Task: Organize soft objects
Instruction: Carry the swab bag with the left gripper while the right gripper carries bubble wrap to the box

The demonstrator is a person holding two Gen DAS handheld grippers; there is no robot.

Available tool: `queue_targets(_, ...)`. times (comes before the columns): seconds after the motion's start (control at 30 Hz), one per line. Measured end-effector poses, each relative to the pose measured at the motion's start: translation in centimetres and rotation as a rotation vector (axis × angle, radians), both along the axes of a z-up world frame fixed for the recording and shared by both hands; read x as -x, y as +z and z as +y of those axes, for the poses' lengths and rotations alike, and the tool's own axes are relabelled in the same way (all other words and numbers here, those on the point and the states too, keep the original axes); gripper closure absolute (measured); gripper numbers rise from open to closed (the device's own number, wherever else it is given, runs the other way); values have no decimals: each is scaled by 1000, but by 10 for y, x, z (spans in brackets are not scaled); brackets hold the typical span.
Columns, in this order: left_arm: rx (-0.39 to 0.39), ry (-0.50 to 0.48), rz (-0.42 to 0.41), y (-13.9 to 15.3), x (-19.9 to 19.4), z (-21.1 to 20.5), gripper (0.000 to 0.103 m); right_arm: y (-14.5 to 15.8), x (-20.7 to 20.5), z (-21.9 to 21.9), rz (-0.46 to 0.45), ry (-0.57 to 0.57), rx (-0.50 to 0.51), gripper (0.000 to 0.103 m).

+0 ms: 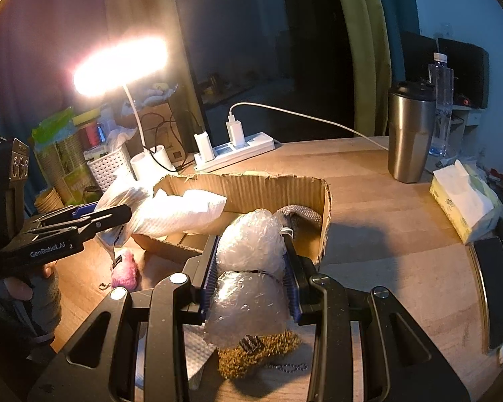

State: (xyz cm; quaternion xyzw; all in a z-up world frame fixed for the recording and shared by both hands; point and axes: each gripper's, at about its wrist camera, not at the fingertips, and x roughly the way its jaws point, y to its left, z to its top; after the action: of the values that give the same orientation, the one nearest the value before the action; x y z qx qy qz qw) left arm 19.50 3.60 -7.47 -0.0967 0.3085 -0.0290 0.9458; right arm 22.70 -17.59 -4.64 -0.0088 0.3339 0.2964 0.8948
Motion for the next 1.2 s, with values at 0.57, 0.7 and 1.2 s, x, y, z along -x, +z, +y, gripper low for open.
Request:
queue_targets(0.57, 4, 9, 4, -9, -30, 7, 57, 2, -23, 0, 0, -10, -40, 66)
queue_targets(0.7, 12, 13, 23, -16, -41, 7, 56, 0, -32, -2, 10, -18, -47, 66)
queue_targets(1.2, 3, -3, 126, -51, -78, 2, 56, -16, -64, -2, 35, -57, -51, 66)
